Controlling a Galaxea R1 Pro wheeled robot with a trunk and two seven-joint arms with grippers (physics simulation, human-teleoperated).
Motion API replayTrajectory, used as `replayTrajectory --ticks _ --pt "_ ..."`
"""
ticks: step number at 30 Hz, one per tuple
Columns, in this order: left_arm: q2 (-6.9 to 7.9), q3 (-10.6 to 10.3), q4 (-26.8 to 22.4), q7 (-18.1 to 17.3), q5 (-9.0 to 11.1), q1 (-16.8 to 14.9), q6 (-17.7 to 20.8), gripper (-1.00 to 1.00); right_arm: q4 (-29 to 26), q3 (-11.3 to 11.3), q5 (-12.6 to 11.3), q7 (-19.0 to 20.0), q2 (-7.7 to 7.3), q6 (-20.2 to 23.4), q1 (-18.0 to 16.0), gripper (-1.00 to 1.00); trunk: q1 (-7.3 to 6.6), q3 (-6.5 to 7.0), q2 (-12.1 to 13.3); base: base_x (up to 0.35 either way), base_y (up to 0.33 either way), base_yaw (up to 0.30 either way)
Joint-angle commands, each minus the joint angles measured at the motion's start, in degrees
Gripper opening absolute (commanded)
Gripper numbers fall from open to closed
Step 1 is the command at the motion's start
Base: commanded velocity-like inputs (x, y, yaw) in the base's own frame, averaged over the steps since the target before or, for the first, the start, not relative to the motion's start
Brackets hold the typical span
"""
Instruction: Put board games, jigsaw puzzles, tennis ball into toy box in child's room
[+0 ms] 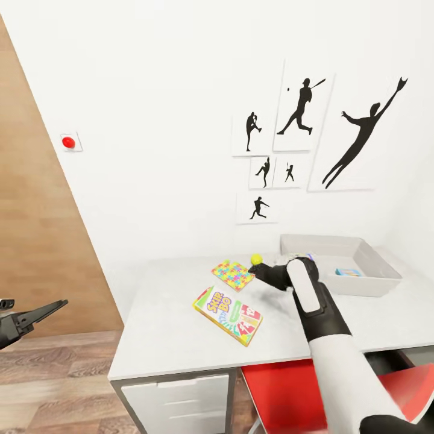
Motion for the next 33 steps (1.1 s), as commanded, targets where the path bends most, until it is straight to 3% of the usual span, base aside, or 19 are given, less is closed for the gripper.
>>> replayTrajectory --ticks 1,5,9,15,21,26,33 --pt "0.02 0.0 0.0 -0.3 -0.1 0.0 0.6 1.00 4.0 0.0 -0.4 -4.4 1.42 0.1 -2.6 1.00 0.01 -0.10 -0.1 0.000 0.000 0.000" --pt "0.02 0.1 0.0 -0.3 -0.1 0.0 0.6 1.00 16.5 0.4 -0.1 -10.0 3.81 -2.5 -9.6 1.00 0.01 -0.10 -0.1 0.000 0.044 0.000" --pt "0.09 0.1 0.1 -0.3 -0.1 0.0 0.7 1.00 21.2 4.1 0.8 -11.3 4.09 -4.6 -12.0 1.00 0.01 -0.10 -0.1 0.000 0.215 0.000" --pt "0.11 0.1 0.3 -0.3 -0.2 0.0 0.7 1.00 22.3 7.4 1.2 -11.6 4.09 -5.4 -12.5 1.00 0.01 -0.10 -0.1 0.000 0.275 0.000" --pt "0.11 0.1 0.3 -0.3 -0.2 0.0 0.6 1.00 22.7 7.7 1.2 -11.6 3.76 -5.6 -12.6 1.00 0.01 -0.38 -0.1 0.000 0.228 0.000" --pt "0.11 0.0 0.3 -0.3 -0.2 0.0 0.6 1.00 22.9 7.7 1.2 -11.5 3.32 -8.6 -12.6 1.00 0.01 -0.81 -0.1 0.000 0.049 0.000" --pt "0.11 0.0 0.3 -0.3 -0.2 0.0 0.6 1.00 23.1 7.6 1.3 -11.4 1.59 -10.0 -12.6 1.00 0.01 -1.46 -0.1 0.000 0.007 0.000"
